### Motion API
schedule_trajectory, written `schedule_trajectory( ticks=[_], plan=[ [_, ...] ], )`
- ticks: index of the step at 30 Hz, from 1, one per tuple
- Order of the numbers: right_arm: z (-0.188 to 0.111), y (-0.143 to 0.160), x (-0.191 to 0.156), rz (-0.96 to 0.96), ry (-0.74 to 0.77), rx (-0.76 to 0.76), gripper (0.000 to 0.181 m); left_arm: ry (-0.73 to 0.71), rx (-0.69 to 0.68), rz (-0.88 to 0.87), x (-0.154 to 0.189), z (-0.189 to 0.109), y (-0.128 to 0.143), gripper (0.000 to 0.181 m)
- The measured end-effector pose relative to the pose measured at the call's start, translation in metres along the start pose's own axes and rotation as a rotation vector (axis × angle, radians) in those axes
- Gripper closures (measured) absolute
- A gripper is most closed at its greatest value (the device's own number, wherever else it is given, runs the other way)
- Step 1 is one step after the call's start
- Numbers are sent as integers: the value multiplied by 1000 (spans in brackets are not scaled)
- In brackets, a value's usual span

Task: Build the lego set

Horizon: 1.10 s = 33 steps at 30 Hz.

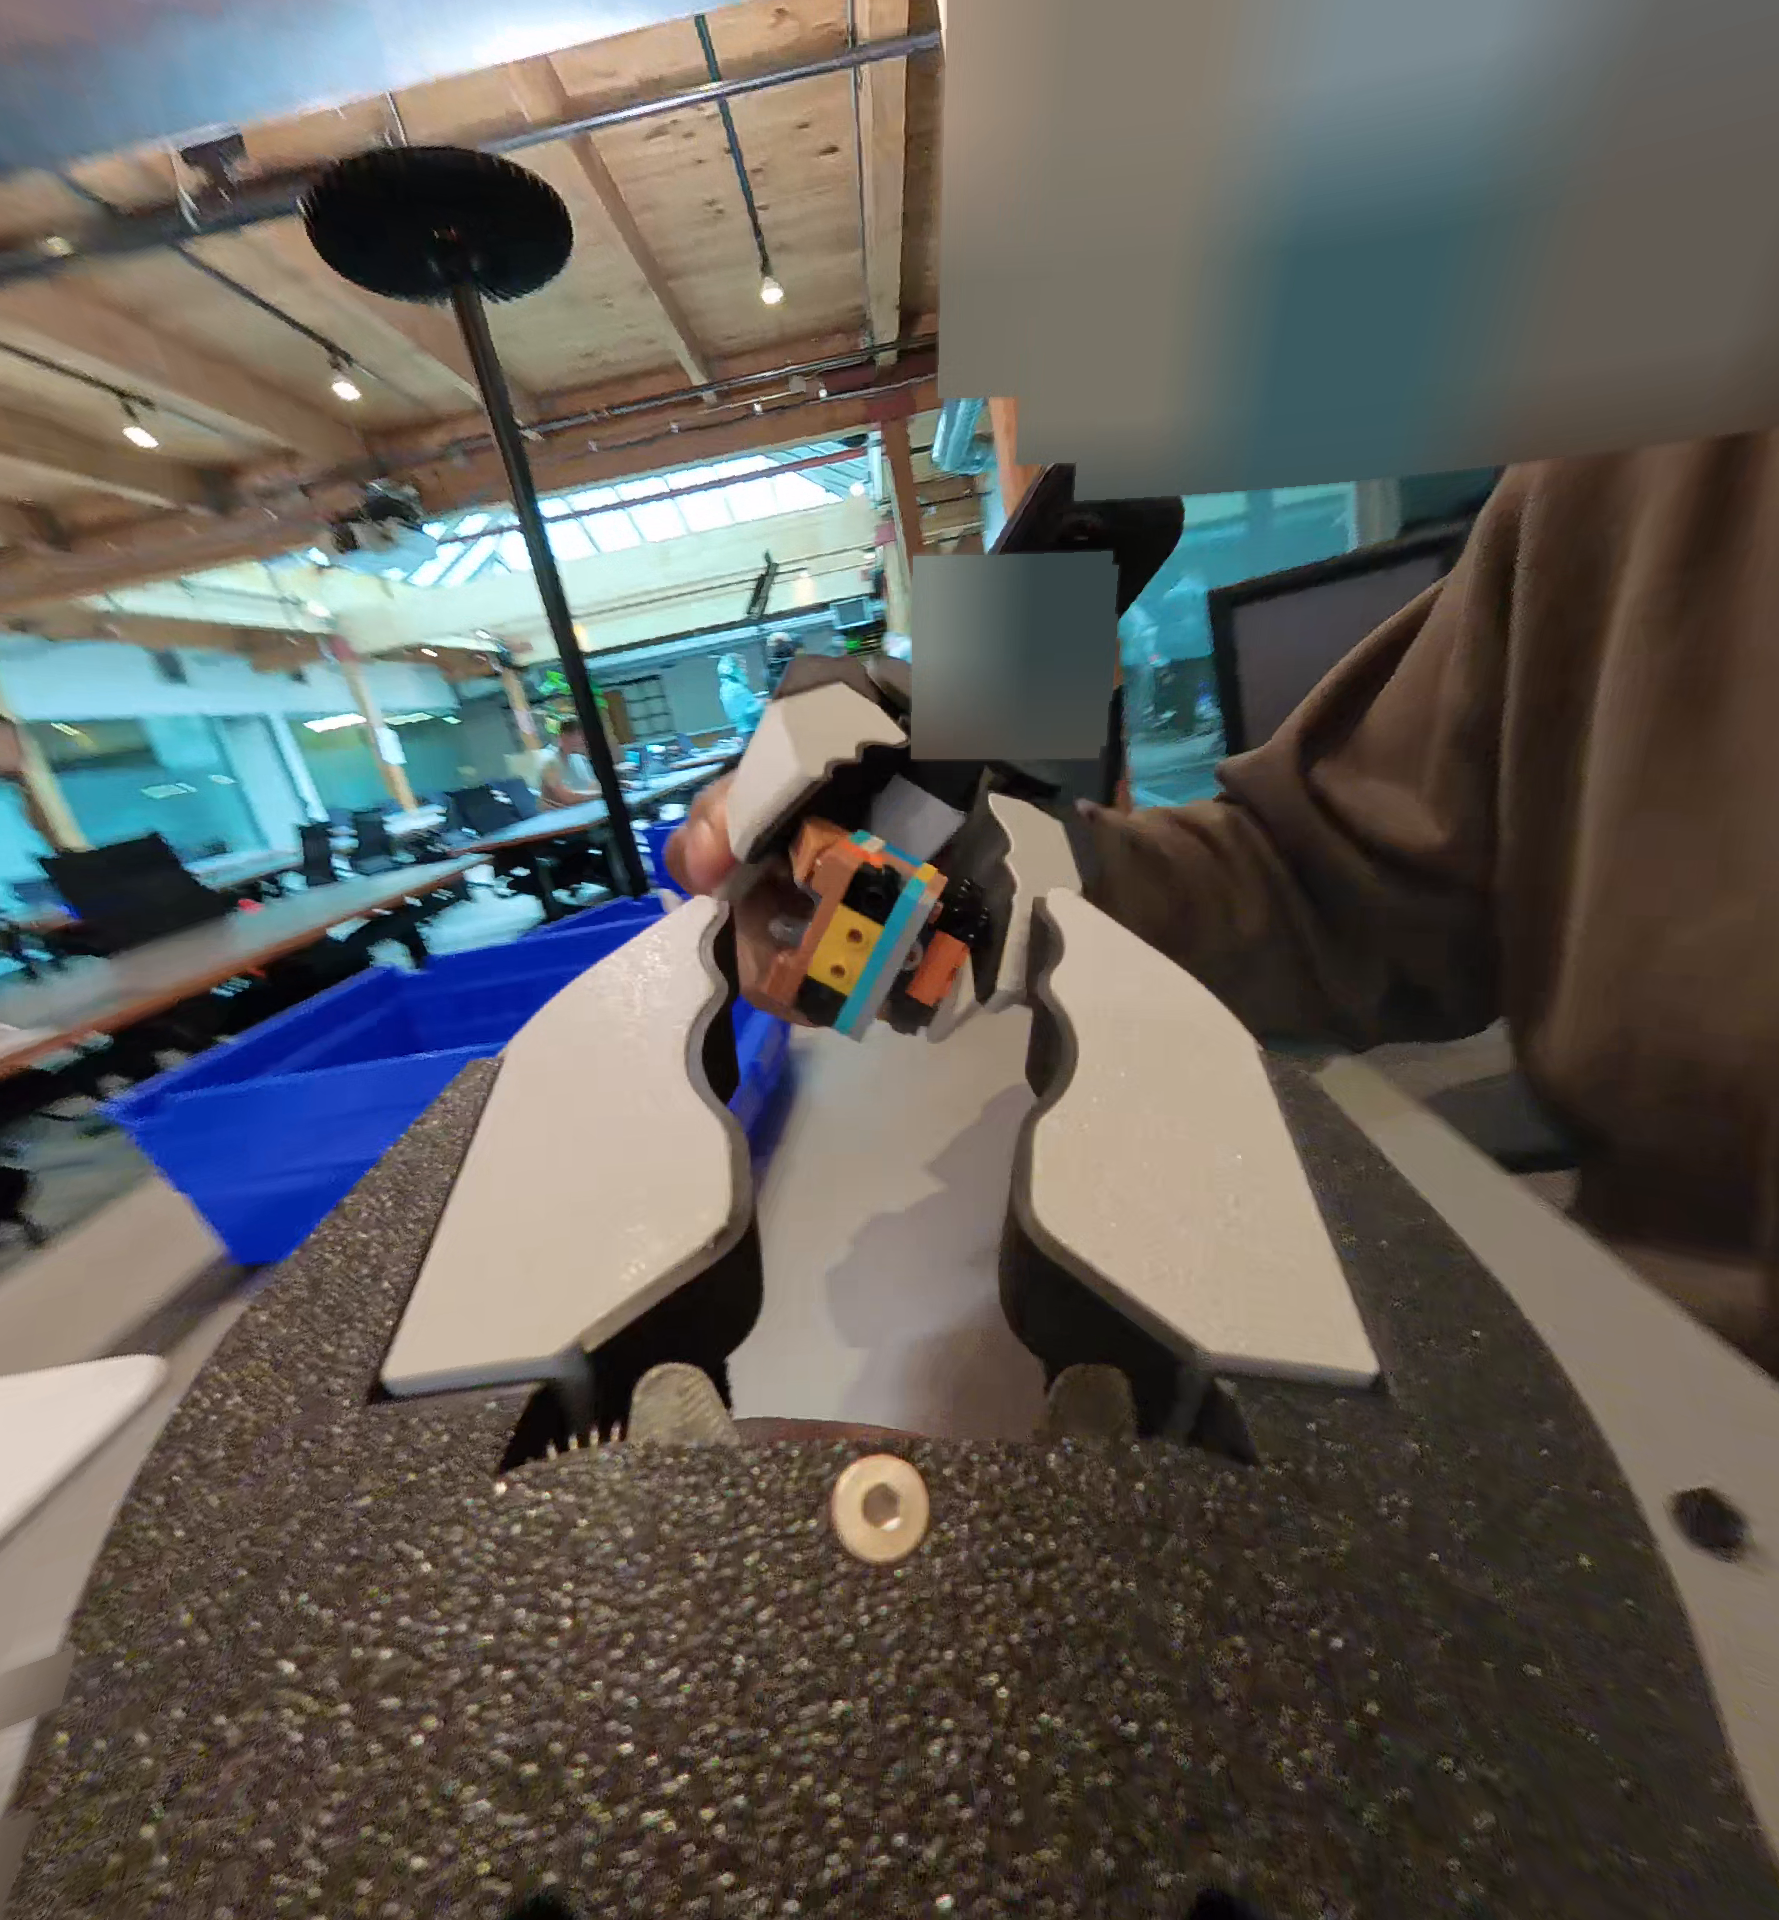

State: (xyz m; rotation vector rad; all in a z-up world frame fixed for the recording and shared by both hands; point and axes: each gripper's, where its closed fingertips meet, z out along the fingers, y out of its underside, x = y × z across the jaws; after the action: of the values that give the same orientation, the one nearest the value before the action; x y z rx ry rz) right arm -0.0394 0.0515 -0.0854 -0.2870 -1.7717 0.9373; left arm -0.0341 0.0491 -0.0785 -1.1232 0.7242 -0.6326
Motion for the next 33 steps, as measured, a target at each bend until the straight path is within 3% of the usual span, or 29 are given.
schedule_trajectory(
  ticks=[4,7,18,33],
  plan=[
    [2,4,-6,21,-28,-7,130,-55,-60,219,-1,-1,1,134],
    [3,5,-10,26,-46,-8,130,-57,-89,288,1,-1,4,142],
    [8,3,-18,35,-75,1,130,-28,-139,384,8,1,12,152],
    [9,0,-19,40,-73,26,130,-33,-101,346,10,2,10,154]
  ],
)
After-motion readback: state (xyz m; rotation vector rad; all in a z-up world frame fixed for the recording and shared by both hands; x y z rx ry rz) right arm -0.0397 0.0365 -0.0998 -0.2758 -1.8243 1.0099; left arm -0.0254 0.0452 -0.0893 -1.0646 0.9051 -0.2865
